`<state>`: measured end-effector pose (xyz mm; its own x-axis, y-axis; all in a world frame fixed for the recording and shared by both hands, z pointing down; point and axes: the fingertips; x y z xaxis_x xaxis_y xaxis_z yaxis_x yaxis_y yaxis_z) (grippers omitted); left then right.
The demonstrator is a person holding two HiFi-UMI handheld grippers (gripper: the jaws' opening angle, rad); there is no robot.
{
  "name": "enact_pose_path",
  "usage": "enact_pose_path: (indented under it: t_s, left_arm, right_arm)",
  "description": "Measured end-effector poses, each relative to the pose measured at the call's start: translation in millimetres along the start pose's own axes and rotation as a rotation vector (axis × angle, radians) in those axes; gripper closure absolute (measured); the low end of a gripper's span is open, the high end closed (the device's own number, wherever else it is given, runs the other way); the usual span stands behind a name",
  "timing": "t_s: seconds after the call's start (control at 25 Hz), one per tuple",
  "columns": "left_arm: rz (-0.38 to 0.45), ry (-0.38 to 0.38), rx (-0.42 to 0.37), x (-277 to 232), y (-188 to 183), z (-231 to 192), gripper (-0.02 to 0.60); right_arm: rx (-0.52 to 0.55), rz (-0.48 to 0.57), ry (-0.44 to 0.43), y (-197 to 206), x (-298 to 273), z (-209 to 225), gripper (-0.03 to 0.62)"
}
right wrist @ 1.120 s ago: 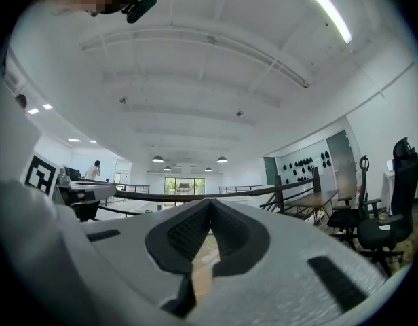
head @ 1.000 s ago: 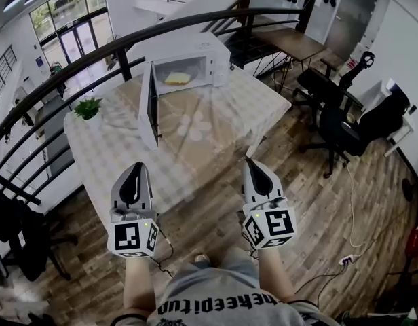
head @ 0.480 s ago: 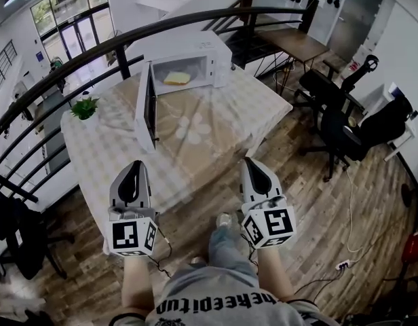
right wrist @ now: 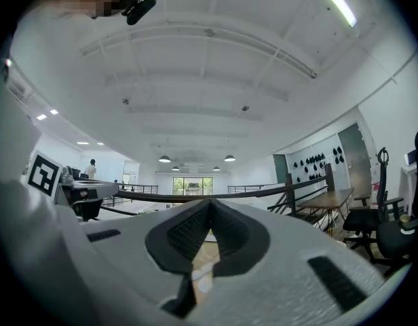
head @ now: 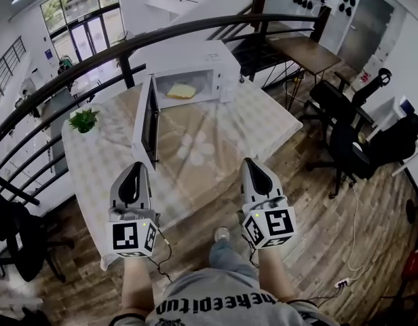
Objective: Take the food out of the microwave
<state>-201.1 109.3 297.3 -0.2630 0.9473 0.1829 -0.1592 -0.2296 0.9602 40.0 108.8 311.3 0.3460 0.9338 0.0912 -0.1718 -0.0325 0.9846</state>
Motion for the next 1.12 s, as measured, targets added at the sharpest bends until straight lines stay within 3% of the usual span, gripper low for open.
enact_pose_path:
  t_s: [0.64, 1.12]
  left_arm:
    - [-0.017, -0.072, 0.025, -120, 0, 16, 0.568]
    - [0.006, -0.153, 0.032, -172, -1, 32, 0.568]
  right_arm:
    - [0.009, -0.005, -0.061, -17, -101, 86, 0.589]
    - [-0.001, 0.002, -0.134, -23, -151, 135, 0.589]
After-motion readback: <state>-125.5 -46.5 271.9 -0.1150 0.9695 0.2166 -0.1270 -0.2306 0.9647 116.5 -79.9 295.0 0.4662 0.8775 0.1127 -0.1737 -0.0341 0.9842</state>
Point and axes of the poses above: the fingertips, and each gripper's own axes: x backward along the fingers, z to its right, y out of its underside, and after that the axes turned 8 degrees about -x, right-handed
